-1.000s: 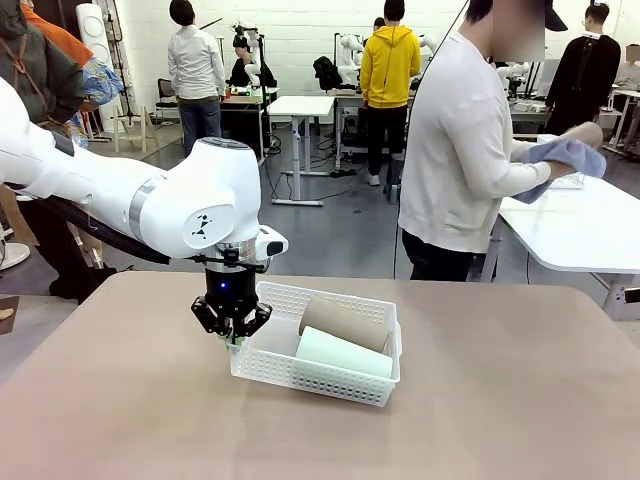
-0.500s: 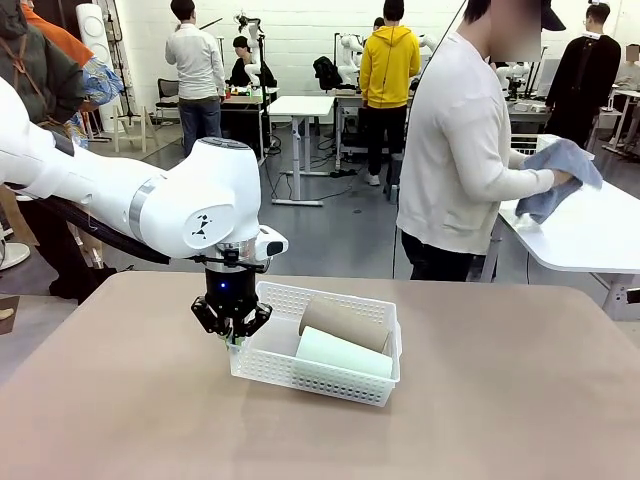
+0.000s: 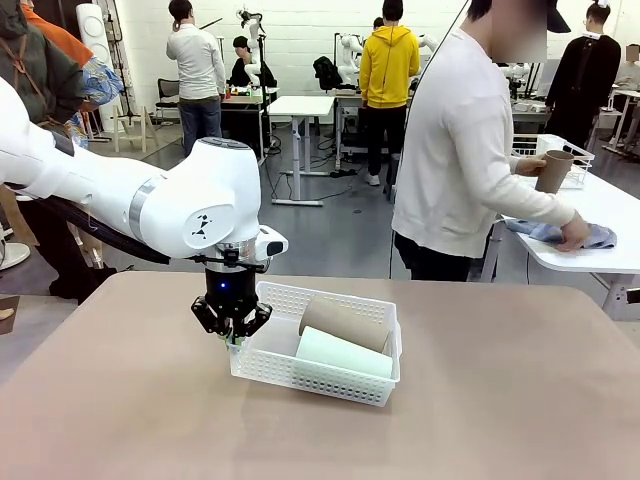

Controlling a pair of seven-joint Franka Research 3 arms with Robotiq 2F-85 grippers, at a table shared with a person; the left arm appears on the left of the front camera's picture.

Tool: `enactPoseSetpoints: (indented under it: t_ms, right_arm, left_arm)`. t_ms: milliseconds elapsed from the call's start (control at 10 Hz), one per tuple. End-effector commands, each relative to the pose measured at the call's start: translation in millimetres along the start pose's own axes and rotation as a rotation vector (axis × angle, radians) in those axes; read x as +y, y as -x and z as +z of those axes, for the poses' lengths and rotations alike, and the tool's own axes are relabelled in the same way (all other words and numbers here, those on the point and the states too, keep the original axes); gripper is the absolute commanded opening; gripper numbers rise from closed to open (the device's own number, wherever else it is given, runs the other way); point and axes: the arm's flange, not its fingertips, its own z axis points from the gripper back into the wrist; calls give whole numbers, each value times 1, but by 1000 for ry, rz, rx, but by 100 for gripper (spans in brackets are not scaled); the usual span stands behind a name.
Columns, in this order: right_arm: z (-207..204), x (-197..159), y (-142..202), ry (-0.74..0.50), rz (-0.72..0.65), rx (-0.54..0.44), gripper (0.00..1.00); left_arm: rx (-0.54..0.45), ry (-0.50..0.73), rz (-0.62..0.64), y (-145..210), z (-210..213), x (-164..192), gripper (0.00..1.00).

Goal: Clean and organize the cups into the basket.
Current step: Pick up the Reusable plastic cup from the right side of the table and stack it inside the Organizing basket in the center of the table.

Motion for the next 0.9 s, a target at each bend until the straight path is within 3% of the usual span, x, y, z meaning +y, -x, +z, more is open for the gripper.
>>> enactPoseSetpoints:
  t_ms: [0,800]
  right_arm:
    - [-1,2,0,-7,-3,-2,100]
    - [-1,2,0,-7,-3,-2,100]
  left_arm:
    - [-12,-10,-1,-1,3,1,0]
    - [-12,-10,-1,-1,3,1,0]
